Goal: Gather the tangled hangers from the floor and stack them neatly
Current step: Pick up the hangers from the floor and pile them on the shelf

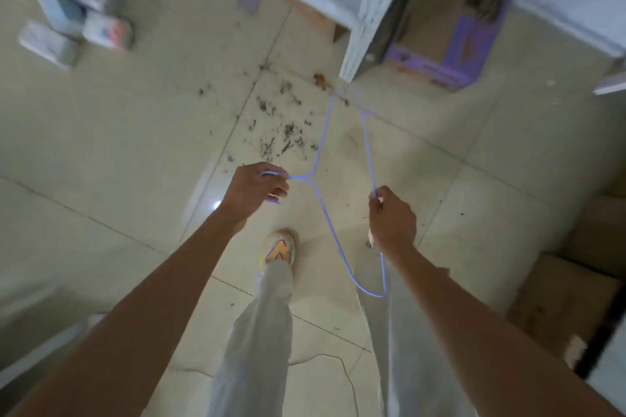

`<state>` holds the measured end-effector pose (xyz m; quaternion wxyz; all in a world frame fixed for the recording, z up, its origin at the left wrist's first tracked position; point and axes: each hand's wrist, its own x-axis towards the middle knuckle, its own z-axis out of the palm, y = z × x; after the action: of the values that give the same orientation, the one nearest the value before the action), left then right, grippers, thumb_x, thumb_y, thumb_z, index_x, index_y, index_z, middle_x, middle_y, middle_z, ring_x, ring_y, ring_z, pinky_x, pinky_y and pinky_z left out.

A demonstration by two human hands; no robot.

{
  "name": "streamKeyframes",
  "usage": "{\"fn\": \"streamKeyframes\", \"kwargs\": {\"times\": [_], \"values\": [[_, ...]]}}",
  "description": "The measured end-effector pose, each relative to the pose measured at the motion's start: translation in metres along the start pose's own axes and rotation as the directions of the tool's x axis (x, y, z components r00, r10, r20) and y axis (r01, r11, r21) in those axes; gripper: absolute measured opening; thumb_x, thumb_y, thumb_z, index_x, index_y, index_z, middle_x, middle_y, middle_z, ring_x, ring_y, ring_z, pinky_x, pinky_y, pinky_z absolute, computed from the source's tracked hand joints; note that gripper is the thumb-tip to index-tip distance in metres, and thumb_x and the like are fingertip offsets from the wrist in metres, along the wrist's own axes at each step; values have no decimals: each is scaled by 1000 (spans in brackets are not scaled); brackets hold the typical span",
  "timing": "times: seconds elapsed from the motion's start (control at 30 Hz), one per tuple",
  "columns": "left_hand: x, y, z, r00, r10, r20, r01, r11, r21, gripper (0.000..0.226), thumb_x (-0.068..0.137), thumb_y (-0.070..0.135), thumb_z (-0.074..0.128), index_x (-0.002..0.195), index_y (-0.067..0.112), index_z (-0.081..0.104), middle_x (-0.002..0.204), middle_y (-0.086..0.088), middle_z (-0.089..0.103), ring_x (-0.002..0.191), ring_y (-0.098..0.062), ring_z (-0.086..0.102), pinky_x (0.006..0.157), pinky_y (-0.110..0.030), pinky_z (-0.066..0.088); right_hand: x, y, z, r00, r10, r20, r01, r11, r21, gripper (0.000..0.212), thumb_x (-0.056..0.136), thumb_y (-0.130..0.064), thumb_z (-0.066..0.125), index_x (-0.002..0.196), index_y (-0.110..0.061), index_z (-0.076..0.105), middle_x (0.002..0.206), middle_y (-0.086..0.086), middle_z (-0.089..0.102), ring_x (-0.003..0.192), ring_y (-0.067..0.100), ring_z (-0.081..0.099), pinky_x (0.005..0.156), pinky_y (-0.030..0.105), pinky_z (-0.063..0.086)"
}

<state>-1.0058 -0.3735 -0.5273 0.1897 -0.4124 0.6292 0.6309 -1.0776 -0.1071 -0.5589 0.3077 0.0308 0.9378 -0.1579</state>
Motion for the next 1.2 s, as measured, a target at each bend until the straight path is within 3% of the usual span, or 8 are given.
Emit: {"fn": "streamKeyframes", "kwargs": {"times": [0.1, 0.27, 0.37, 0.53, 0.7, 0.83, 1.0, 1.2], "values": [[-66, 78, -6, 994, 71, 81, -69, 997, -26, 10, 99, 1, 62, 105, -4, 68, 66, -2, 77, 59, -14, 73, 54, -22, 58, -68, -18, -89, 998, 57, -22, -50, 966, 255, 22, 105, -26, 55, 111, -13, 72, 90, 15, 76, 89, 36, 69, 79, 41, 52], [-190, 232, 13, 928, 218, 301, -234, 972, 17, 13, 103, 0, 55, 110, -6, 62, 79, -19, 65, 59, -17, 63, 50, -22, 34, -206, -30, -237, 978, 176, -115, -24, 635, 772, 21, 105, -16, 60, 106, 1, 72, 63, 9, 52, 49, 12, 45, 47, 20, 37], [-259, 300, 56, 853, 318, 415, -342, 939, -15, 20, 104, 5, 54, 96, 1, 72, 77, -12, 72, 60, -11, 64, 55, -16, 47, -284, -6, -302, 933, 269, -239, 75, 505, 860, 19, 105, -18, 59, 107, -7, 75, 58, 2, 54, 42, 1, 42, 46, 14, 33], [-347, 344, 170, 740, 319, 592, -334, 938, -88, 23, 104, 17, 56, 93, 11, 76, 76, -2, 79, 64, -7, 72, 61, -16, 56, -394, 62, -356, 808, 468, -356, 230, 305, 924, 19, 107, -26, 57, 105, -25, 76, 52, -7, 52, 40, 4, 37, 40, 17, 33], [-424, 347, 306, 628, 270, 730, -351, 935, -44, 17, 103, 16, 58, 92, 12, 71, 72, -1, 72, 61, -10, 63, 55, -16, 53, -458, 125, -363, 552, 763, -336, 361, 144, 921, 21, 107, -16, 56, 101, -13, 76, 68, -7, 60, 48, 7, 43, 47, 17, 37], [-491, 346, 404, 535, 274, 799, -393, 918, -52, 22, 103, 9, 54, 84, 13, 64, 63, 0, 62, 58, -12, 46, 49, -16, 41, -487, 179, -378, 393, 873, -289, 437, 99, 894, 21, 107, -20, 56, 106, -18, 77, 61, -9, 56, 55, 10, 43, 56, 25, 37], [-551, 323, 487, 497, 209, 842, -439, 898, 36, 11, 98, 22, 62, 94, 24, 72, 81, 5, 74, 69, -7, 69, 60, -20, 53, -505, 240, -398, 255, 945, -203, 550, 31, 835, 22, 108, -18, 54, 100, -16, 75, 68, -10, 60, 52, 9, 40, 53, 21, 35], [-581, 275, 548, 332, -8, 943, -474, 863, 174, 17, 105, 26, 51, 108, 23, 68, 105, -9, 81, 87, -22, 79, 68, -31, 58, -507, 283, -402, 171, 977, -124, 570, 4, 822, 23, 107, -18, 55, 103, -16, 78, 61, 1, 46, 54, 13, 36, 52, 23, 29]]}}
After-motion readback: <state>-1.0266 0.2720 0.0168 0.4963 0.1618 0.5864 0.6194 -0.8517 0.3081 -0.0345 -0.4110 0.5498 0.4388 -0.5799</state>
